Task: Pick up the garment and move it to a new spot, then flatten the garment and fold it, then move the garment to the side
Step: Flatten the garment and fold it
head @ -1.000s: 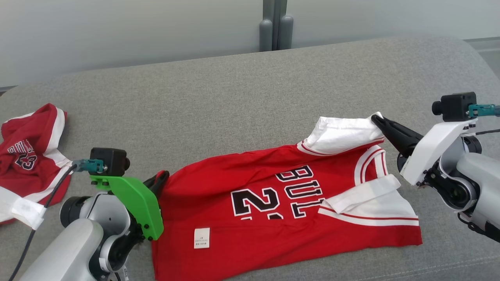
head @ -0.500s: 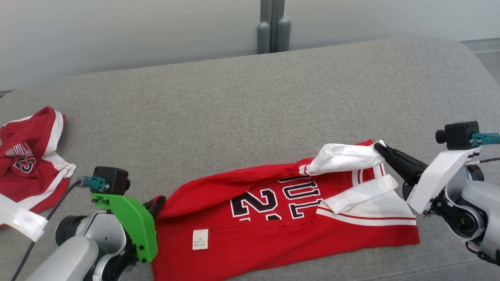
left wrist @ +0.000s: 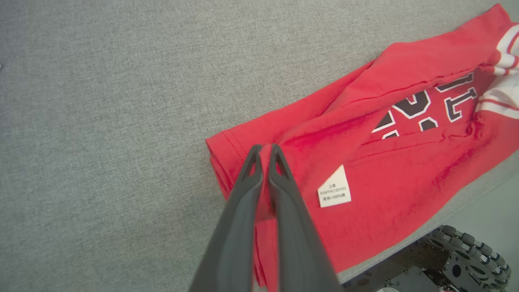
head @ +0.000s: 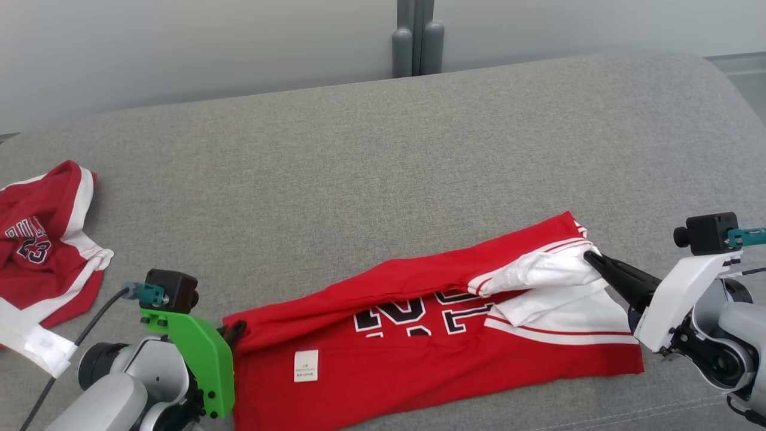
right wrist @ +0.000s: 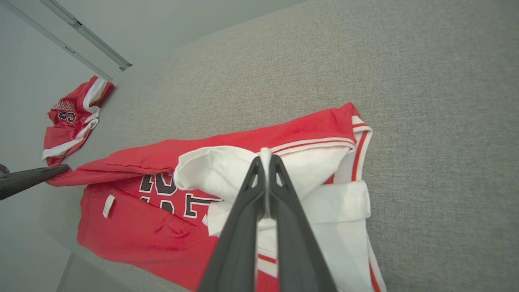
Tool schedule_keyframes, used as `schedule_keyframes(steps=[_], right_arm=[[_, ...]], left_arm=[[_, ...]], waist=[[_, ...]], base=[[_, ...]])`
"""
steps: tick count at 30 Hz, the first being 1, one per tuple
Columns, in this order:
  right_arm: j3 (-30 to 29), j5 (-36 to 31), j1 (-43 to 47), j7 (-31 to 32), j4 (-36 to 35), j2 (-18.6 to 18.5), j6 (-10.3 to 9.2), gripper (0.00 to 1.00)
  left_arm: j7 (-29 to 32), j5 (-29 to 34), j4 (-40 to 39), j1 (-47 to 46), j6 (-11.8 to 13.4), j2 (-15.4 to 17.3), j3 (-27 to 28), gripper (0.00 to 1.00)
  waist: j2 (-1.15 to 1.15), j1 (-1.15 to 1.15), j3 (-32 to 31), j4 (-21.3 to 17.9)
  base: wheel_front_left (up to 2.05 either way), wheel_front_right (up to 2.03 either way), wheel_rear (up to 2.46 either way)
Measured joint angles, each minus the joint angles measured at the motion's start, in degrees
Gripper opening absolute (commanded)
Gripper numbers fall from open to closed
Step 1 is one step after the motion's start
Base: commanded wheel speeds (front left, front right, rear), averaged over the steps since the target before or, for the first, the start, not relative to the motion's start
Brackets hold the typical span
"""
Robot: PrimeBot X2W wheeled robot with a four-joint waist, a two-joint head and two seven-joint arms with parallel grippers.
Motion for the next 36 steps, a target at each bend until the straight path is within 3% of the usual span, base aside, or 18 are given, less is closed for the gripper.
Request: schedule_keyframes(steps=[18, 19, 22, 24, 25, 26, 27, 28, 36], right_arm=[[0.5, 2.4, 3.2, 4.1, -0.3, -0.6, 0.0, 0.0], [0.5, 2.4, 3.2, 4.1, -0.3, -0.6, 0.0, 0.08], [0.6, 2.9, 3.4, 5.2, 0.2, -0.4, 0.0, 0.15], [0.6, 3.6, 3.7, 6.0, 0.6, -0.1, 0.0, 0.38], [0.6, 3.7, 3.9, 6.4, 0.6, 0.0, 0.0, 0.55], [0.6, 3.8, 4.2, 6.6, 0.6, 0.1, 0.0, 0.97], [0.6, 4.4, 4.4, 7.0, 0.6, 0.3, 0.0, 1.0], [0.7, 4.7, 4.5, 7.4, 0.6, 0.4, 0.0, 1.0], [0.7, 5.8, 5.2, 8.5, 1.1, 0.5, 0.0, 1.0]], left_arm=[[-1.8, -0.4, 1.5, 2.6, 0.1, -1.5, -0.7, 0.0], [-1.8, -0.4, 1.5, 2.6, 0.1, -1.5, -0.7, 0.0], [-2.1, -0.4, 2.2, 2.6, 0.2, -1.7, -0.8, 0.0], [-2.2, -0.4, 2.7, 2.7, 0.2, -1.9, -0.8, 0.0], [-2.3, -0.4, 2.9, 2.7, 0.2, -2.0, -0.9, 0.16], [-2.3, -0.4, 3.3, 2.7, 0.2, -2.1, -1.0, 0.33], [-2.4, -0.5, 3.6, 2.7, 0.2, -2.2, -1.1, 0.59], [-2.5, -0.5, 3.8, 2.7, 0.2, -2.3, -1.2, 1.0], [-2.0, -1.2, 4.6, 3.4, 0.0, -2.5, -1.5, 1.0]], waist=[[0.0, 0.0, -0.8, 0.1], [0.0, 0.0, -0.8, 0.1], [0.0, 0.0, -0.8, 0.2], [0.0, 0.0, -0.8, 0.2], [0.0, 0.0, -0.8, 0.2], [0.0, 0.0, -0.9, 0.2], [0.0, 0.0, -0.9, 0.2], [0.0, 0.0, -0.9, 0.2], [0.0, 0.0, -1.5, 0.0]], base=[[0.0, 0.0, 0.0], [0.0, 0.0, 0.0], [0.0, 0.0, 0.0], [0.0, 0.0, 0.0], [0.0, 0.0, 0.0], [0.0, 0.0, 0.0], [0.0, 0.0, 0.0], [0.0, 0.0, 0.0], [0.0, 0.0, 0.0]])
